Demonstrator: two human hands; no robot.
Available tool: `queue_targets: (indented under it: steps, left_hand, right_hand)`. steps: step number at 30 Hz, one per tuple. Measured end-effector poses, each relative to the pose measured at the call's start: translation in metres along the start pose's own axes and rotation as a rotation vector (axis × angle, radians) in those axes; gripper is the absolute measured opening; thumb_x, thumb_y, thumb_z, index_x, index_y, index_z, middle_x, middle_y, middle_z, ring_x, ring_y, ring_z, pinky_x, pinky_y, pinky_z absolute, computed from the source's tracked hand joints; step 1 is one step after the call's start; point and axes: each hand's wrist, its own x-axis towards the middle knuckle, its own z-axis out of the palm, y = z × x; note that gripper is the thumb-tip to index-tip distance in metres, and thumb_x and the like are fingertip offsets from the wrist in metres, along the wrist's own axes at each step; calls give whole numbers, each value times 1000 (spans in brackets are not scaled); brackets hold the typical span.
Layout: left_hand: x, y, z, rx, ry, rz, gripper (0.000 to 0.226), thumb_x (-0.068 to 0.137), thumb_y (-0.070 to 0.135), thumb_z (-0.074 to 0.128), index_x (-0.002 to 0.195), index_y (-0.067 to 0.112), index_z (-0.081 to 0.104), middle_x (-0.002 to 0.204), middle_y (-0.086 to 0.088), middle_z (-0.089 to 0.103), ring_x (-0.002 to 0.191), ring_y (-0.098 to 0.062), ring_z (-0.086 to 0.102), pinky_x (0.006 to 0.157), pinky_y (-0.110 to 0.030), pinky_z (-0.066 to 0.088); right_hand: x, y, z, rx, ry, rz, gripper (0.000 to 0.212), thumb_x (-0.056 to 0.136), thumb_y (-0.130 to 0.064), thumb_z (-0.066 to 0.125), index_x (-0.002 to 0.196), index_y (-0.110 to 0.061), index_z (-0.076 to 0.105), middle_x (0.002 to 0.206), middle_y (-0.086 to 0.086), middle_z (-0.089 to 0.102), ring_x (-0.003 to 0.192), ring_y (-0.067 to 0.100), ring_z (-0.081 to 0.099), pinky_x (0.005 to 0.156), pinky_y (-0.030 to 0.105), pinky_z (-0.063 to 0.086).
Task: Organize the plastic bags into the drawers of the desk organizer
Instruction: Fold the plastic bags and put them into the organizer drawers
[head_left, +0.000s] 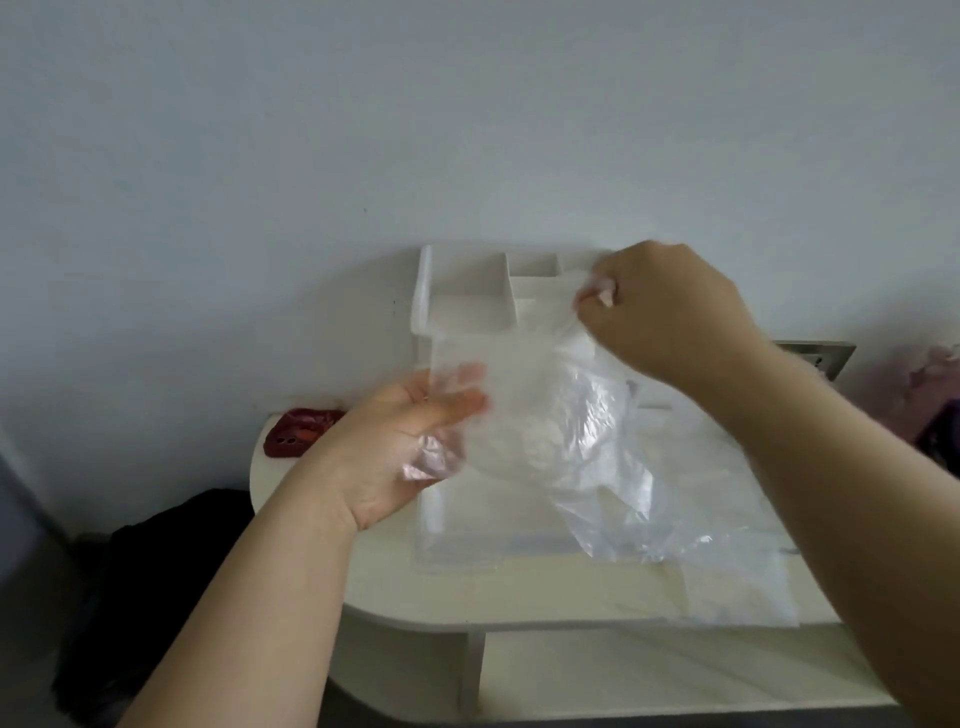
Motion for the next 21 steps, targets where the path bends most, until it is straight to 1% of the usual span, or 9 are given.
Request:
queue_targets:
  steps: [3, 6, 9, 11, 13, 14, 16, 18, 21]
  left_hand:
    - [5, -10, -8, 580, 217, 68, 20, 88, 11, 61, 105, 23, 62, 77, 8, 69, 45, -3, 52, 49, -15, 43]
    - [10, -20, -13, 951, 270, 144, 15, 89, 22, 60, 101, 30, 60, 85, 7, 67, 62, -2, 62, 68, -24, 49]
    - [12, -26, -10, 1150, 347, 179, 23, 87, 26, 59, 109, 30, 58, 81, 15, 59, 86, -11, 61, 84, -34, 49]
    - [12, -29, -9, 1237, 387, 191, 28, 87, 27, 57, 114, 30, 55, 78, 19, 54, 87, -13, 58, 80, -33, 48]
    - [13, -32, -8, 1313, 418, 204, 32, 87, 27, 55, 119, 29, 52, 77, 19, 52, 88, -15, 57, 75, -30, 46]
    - [14, -32, -7, 1336, 425, 211, 32, 88, 27, 54, 120, 30, 51, 78, 17, 54, 89, -16, 58, 74, -30, 46]
    - [15, -33, -5, 1358, 433, 221, 32, 88, 27, 53, 119, 34, 51, 82, 15, 58, 91, -16, 59, 74, -30, 45]
    - [17, -34, -2, 1406, 449, 226, 33, 88, 27, 53, 120, 33, 50, 91, 12, 63, 94, -17, 60, 74, -30, 44]
    - [23, -40, 3, 1492, 473, 229, 35, 90, 27, 53, 125, 28, 47, 106, 8, 65, 102, -20, 59, 78, -30, 39]
  right_hand:
    - [-10, -1, 29, -49, -62, -19, 18, 88, -26, 47, 87, -23, 66, 79, -4, 57, 81, 25, 58, 62, 27, 31]
    - [-22, 1, 51, 0, -136, -17, 16, 87, -25, 53, 98, -30, 64, 79, -11, 61, 79, 16, 54, 64, 27, 36]
    - [-29, 9, 60, 247, -141, 82, 15, 86, -31, 61, 100, -31, 57, 75, -15, 62, 74, 8, 58, 64, 27, 43]
    - [-37, 10, 59, 444, -8, 108, 17, 84, -30, 65, 95, -30, 53, 72, -19, 61, 65, 2, 57, 60, 23, 45]
    - [-51, 9, 55, 560, 135, -18, 12, 82, -25, 66, 86, -29, 55, 70, -21, 61, 62, 1, 57, 56, 12, 43]
    - [-60, 8, 55, 569, 117, -122, 9, 82, -23, 65, 83, -28, 58, 69, -20, 62, 63, 0, 58, 57, 10, 44]
    - [-75, 5, 62, 494, -123, -272, 9, 84, -22, 63, 88, -29, 67, 74, -17, 66, 70, -3, 60, 66, 12, 49]
    - [-82, 7, 76, 361, -407, -273, 19, 90, -24, 59, 106, -30, 69, 95, -16, 69, 86, -3, 59, 83, 17, 49]
    - [-77, 16, 92, 213, -557, -220, 39, 93, -31, 56, 132, -31, 52, 135, -13, 52, 122, 7, 46, 105, 24, 35]
